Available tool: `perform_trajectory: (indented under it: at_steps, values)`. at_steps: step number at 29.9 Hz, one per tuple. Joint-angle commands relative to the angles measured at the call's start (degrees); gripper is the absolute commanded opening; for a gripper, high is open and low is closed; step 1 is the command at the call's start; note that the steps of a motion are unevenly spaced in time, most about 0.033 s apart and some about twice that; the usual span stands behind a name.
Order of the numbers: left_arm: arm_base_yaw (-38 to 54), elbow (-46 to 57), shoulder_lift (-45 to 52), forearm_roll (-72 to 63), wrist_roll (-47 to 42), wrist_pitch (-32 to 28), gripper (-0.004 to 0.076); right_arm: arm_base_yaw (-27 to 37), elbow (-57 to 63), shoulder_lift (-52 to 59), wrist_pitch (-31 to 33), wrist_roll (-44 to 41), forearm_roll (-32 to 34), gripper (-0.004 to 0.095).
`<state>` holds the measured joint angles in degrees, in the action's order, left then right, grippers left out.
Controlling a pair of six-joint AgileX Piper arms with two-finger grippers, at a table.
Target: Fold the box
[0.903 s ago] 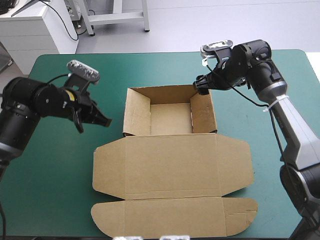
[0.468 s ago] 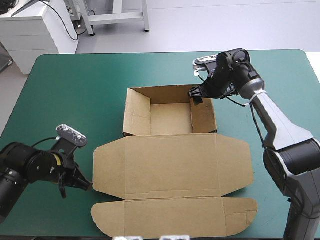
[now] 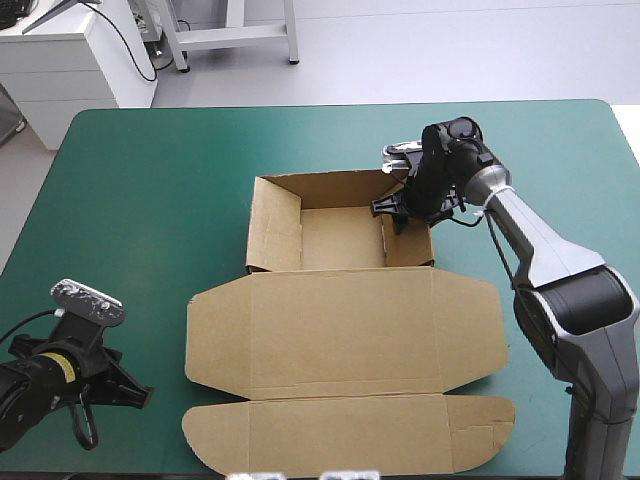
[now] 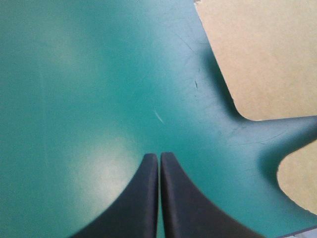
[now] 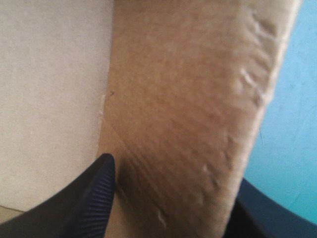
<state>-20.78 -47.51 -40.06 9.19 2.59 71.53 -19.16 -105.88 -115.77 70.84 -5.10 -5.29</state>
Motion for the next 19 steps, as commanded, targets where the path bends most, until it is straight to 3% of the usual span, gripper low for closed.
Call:
perform_trajectory:
  at_steps: [1,8,19]
  values:
    - [-0.19,-1.28,1.9,1.27,-1.38,0.22,-0.0008,-0.06,-0.11,3.15,0.53,-0.18,0.01,0.0385]
    - [-0.19,-1.28,2.78,1.18,-1.75,0.31,-0.0008,-0.06,-0.11,3.28,0.53,0.35,2.26,-0.0022]
    - [-0.19,-1.28,2.78,1.18,-1.98,0.85,-0.0008,0.45,-0.67,3.28,0.32,1.96,5.29,-0.0019]
